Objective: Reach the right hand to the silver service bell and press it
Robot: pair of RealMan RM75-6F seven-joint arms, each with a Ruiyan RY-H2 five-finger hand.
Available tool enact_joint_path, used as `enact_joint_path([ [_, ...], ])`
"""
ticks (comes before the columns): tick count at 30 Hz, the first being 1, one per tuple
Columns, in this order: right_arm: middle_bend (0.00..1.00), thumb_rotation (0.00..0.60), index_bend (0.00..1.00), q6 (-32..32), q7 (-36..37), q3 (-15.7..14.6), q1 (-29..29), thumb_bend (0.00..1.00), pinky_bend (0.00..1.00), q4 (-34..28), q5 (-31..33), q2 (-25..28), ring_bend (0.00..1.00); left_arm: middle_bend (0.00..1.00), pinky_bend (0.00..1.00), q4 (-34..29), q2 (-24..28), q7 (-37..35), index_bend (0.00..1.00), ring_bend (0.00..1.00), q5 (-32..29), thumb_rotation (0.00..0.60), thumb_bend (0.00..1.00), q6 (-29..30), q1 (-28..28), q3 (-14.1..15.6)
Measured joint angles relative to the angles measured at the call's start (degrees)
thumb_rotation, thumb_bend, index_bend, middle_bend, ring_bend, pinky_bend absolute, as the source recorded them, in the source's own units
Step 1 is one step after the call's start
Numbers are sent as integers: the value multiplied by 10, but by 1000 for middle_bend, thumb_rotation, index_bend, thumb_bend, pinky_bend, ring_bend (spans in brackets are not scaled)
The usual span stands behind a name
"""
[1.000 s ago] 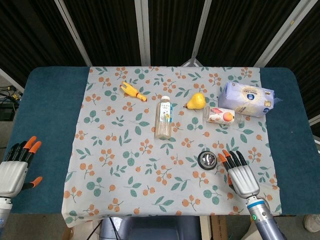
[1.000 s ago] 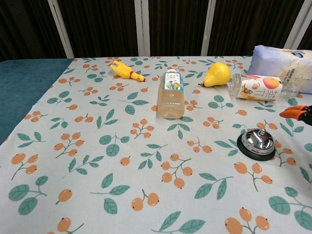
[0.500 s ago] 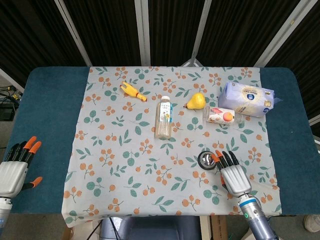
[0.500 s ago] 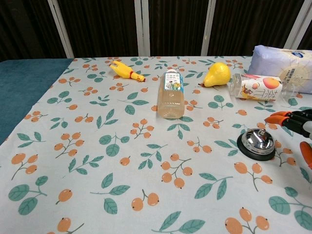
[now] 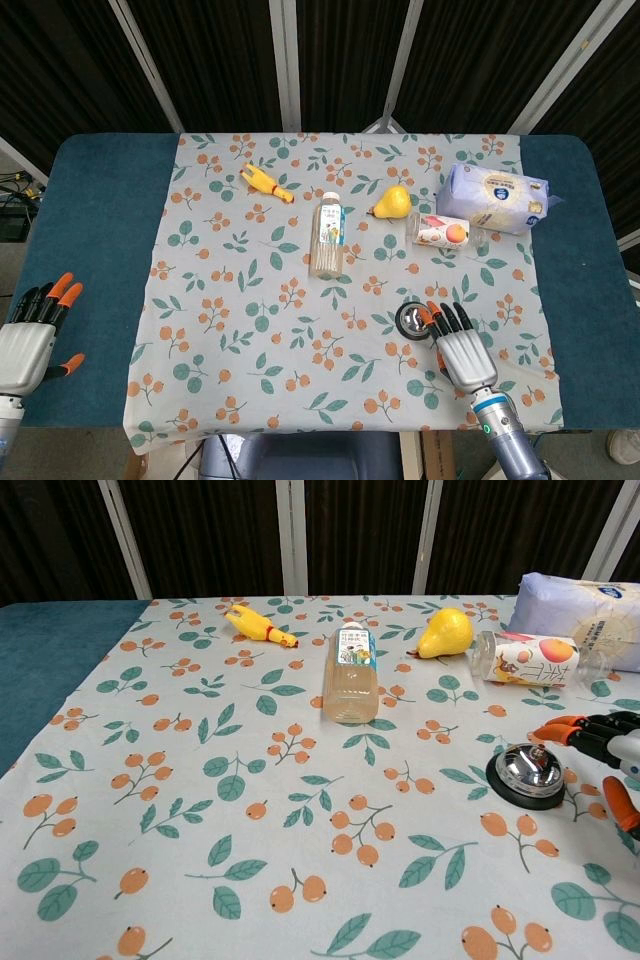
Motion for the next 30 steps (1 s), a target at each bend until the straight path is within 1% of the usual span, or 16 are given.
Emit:
enact_joint_path([
  [7,0,600,0,-6,-12,-10,2,904,0,12,5,-4,0,0,0,-3,0,4,0,0,1,600,26,0,-1,0],
  [15,0,600,0,-2,-8,-11,2,904,0,17,8,-8,0,0,0,-3,0,3,0,0,-1,600,25,-2,-1,0],
  [20,0,600,0,-3,-16,-19,3,905,0,20,6,-10,0,0,0,-3,0,4,0,0,1,600,26,-1,0,2],
  [30,0,600,0,-1,-22,-24,0,905,0,30,11,-15,0,0,0,-2,0,2,0,0,4,600,25,0,-1,1],
])
